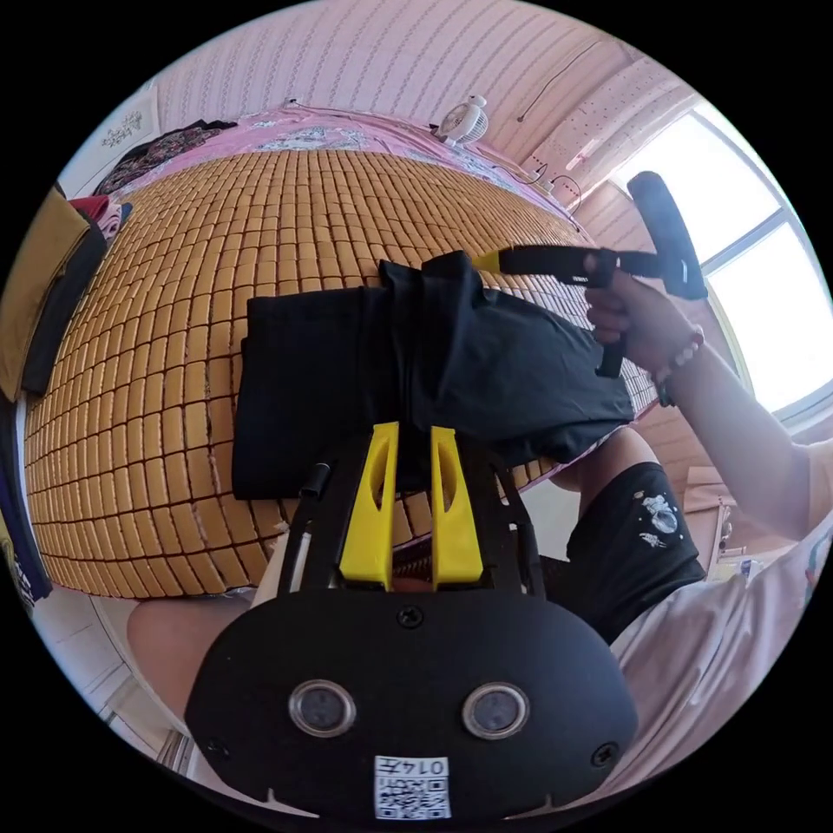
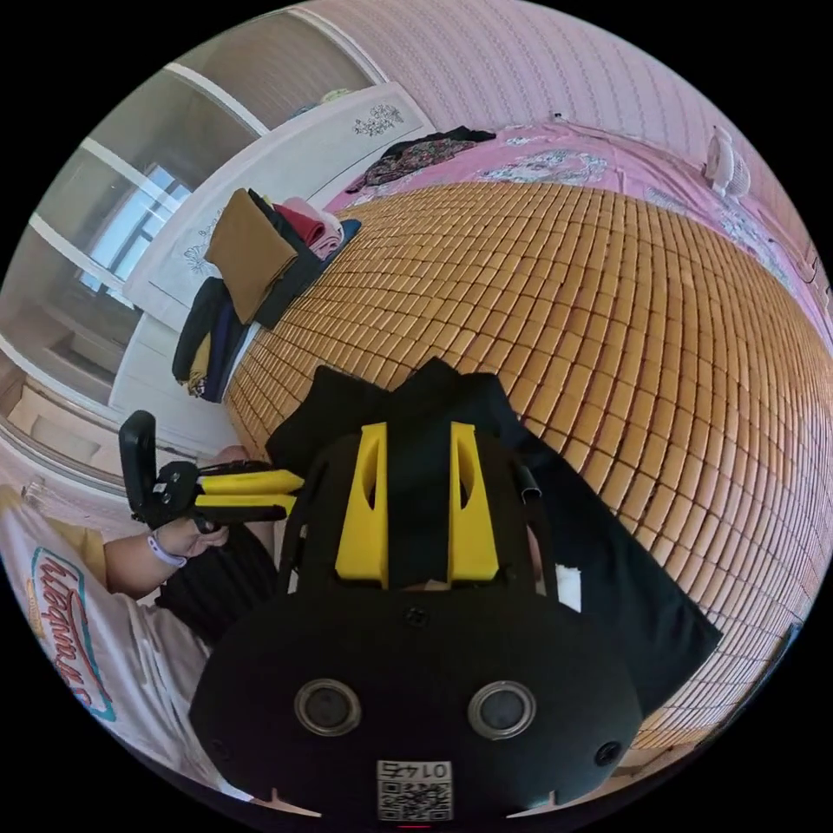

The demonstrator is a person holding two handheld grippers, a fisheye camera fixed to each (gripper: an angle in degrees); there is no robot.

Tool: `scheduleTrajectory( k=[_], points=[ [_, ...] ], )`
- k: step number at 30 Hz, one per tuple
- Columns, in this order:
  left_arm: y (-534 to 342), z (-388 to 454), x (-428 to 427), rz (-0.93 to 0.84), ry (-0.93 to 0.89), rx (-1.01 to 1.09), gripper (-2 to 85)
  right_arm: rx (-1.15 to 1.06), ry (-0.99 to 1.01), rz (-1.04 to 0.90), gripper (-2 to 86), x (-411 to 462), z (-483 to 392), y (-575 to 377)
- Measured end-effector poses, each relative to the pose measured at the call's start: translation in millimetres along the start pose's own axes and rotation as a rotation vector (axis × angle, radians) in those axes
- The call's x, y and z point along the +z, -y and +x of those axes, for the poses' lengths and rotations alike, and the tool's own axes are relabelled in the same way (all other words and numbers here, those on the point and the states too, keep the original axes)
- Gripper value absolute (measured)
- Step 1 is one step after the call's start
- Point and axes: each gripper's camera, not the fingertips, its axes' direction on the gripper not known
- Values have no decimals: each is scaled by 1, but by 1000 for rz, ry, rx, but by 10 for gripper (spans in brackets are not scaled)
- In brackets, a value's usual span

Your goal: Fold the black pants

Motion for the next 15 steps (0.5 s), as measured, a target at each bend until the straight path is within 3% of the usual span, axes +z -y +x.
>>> scheduleTrajectory(
  k=[3,5,10,15],
  points=[
    [-4,4,8,-30,25,8,63,0,-89,-95,107,38,8,33],
    [-7,7,7,-27,34,18,60,-48,16,-247,54,62,13,47],
    [-15,7,5,-25,21,12,53,-218,150,31,18,43,7,57],
    [-22,7,2,-17,11,19,51,-97,227,-20,64,78,32,69]
  ],
)
